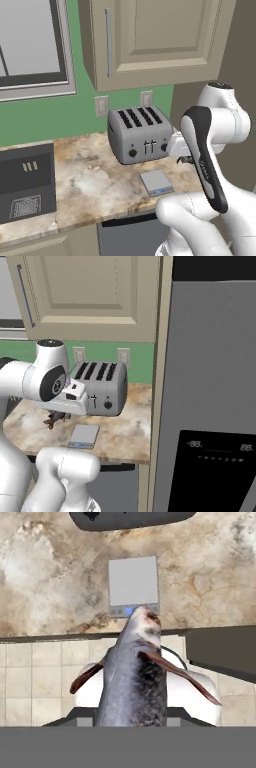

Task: Take the fish from the fridge and place it on the digital scale on the counter by the fridge. Wait a few seconds for a reading, then move it to the plate on the dining counter.

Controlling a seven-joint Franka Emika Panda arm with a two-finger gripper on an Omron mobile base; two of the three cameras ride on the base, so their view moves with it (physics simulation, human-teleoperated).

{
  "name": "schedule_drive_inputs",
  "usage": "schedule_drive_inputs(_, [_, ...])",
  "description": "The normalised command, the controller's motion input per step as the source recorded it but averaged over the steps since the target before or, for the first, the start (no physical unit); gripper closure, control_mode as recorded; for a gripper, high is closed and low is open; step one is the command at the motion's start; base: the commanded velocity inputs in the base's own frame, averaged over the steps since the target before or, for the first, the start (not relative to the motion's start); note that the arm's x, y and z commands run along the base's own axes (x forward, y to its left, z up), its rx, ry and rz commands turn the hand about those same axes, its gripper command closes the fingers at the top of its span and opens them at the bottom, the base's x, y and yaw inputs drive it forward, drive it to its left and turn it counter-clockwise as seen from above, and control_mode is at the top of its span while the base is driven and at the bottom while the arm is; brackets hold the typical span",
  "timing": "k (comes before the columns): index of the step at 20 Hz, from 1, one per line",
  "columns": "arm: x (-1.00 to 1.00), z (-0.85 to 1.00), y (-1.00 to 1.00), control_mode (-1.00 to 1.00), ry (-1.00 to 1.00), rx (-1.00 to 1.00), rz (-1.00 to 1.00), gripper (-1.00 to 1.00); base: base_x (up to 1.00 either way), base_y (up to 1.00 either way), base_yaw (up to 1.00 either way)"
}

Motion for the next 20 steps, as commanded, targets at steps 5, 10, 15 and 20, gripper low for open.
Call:
schedule_drive_inputs(5, [0.06, -0.9, 0.2, -1.0, -0.12, 0.0, 0.0, 1.0, 0.0, 0.0, 0.0])
schedule_drive_inputs(10, [0.2, -0.45, 0.21, -1.0, -0.04, 0.0, 0.0, 1.0, 0.0, 0.0, 0.0])
schedule_drive_inputs(15, [0.44, 0.0, 0.0, -1.0, 0.01, 0.0, 0.0, 1.0, 0.0, 0.0, 0.0])
schedule_drive_inputs(20, [0.49, -0.02, 0.0, -1.0, 0.01, 0.0, 0.0, 1.0, 0.0, 0.0, 0.0])
